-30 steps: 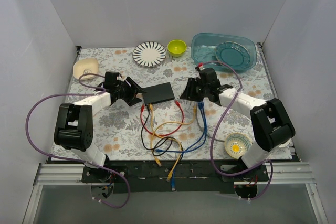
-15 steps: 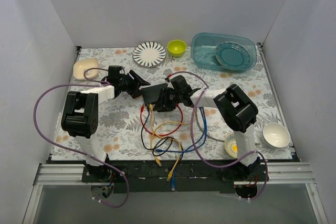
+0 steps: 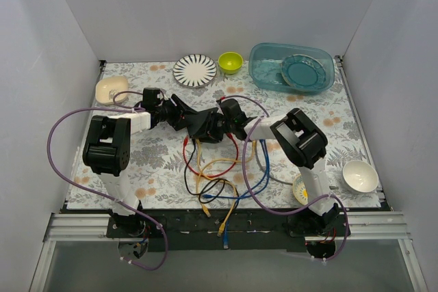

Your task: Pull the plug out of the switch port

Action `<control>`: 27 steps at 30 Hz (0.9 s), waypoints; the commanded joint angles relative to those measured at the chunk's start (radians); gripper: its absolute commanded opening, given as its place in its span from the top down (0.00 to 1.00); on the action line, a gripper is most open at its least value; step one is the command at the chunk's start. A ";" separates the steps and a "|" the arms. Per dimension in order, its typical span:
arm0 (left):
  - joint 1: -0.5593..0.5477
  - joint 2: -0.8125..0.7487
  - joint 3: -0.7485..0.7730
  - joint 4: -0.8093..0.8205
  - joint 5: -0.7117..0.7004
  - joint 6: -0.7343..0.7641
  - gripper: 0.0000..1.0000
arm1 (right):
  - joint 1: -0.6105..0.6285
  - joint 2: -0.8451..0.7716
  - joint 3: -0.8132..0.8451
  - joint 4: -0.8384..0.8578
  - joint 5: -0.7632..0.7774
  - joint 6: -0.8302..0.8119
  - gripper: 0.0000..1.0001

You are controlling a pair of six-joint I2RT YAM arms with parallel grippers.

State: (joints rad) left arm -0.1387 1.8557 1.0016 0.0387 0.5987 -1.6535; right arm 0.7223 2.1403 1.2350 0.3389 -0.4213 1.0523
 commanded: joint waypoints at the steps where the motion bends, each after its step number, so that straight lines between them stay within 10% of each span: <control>1: 0.001 -0.023 -0.015 -0.033 -0.020 0.026 0.44 | 0.000 0.032 -0.019 0.123 0.058 0.123 0.59; 19: 0.002 -0.062 -0.038 -0.068 -0.011 0.041 0.44 | -0.026 0.064 -0.072 0.241 0.088 0.229 0.67; 27: 0.002 -0.095 -0.051 -0.082 -0.025 0.055 0.44 | -0.027 0.081 -0.065 0.258 0.081 0.218 0.94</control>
State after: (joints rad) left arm -0.1387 1.8145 0.9691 0.0010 0.6025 -1.6279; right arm 0.7090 2.1914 1.1557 0.5976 -0.3649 1.2545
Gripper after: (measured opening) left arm 0.558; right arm 0.117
